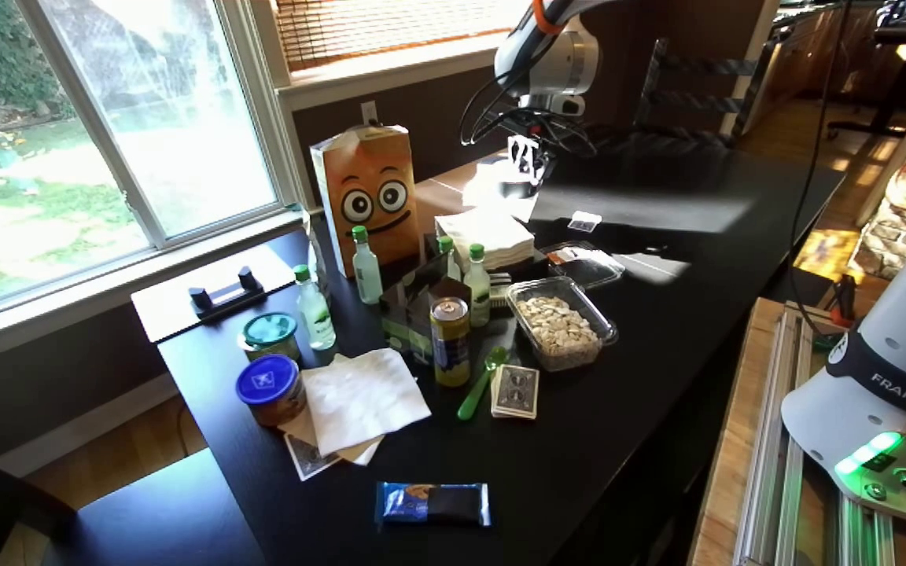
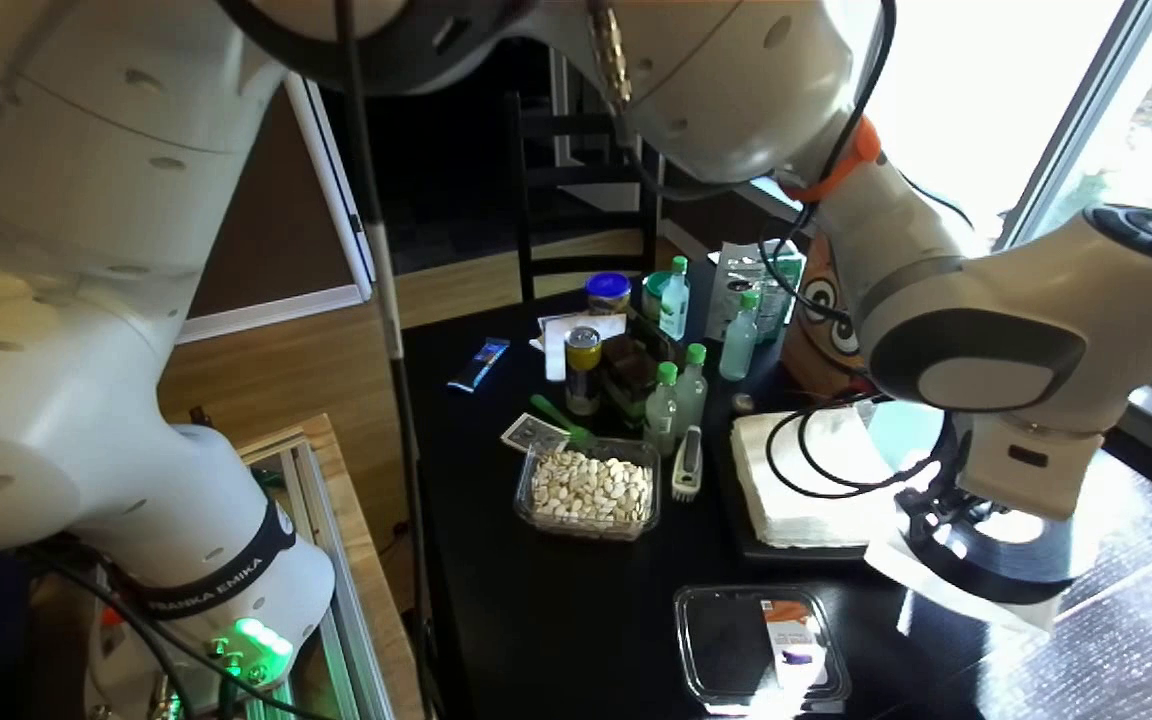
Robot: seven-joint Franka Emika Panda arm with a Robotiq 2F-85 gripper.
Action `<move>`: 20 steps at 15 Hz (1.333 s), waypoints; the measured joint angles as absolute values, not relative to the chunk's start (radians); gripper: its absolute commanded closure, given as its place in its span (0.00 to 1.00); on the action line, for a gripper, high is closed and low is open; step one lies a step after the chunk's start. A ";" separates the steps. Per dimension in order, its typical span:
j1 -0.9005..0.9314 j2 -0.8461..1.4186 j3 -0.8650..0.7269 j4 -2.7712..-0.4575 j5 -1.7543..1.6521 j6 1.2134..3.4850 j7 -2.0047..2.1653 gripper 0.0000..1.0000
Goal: Put the tape on the table
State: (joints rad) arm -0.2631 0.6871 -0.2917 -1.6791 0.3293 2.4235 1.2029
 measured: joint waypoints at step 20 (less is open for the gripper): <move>-0.280 1.147 -0.439 -1.153 0.230 2.464 2.086 0.00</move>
State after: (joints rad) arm -0.2799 1.1471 -0.4386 -1.1526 0.2296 2.4644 2.0861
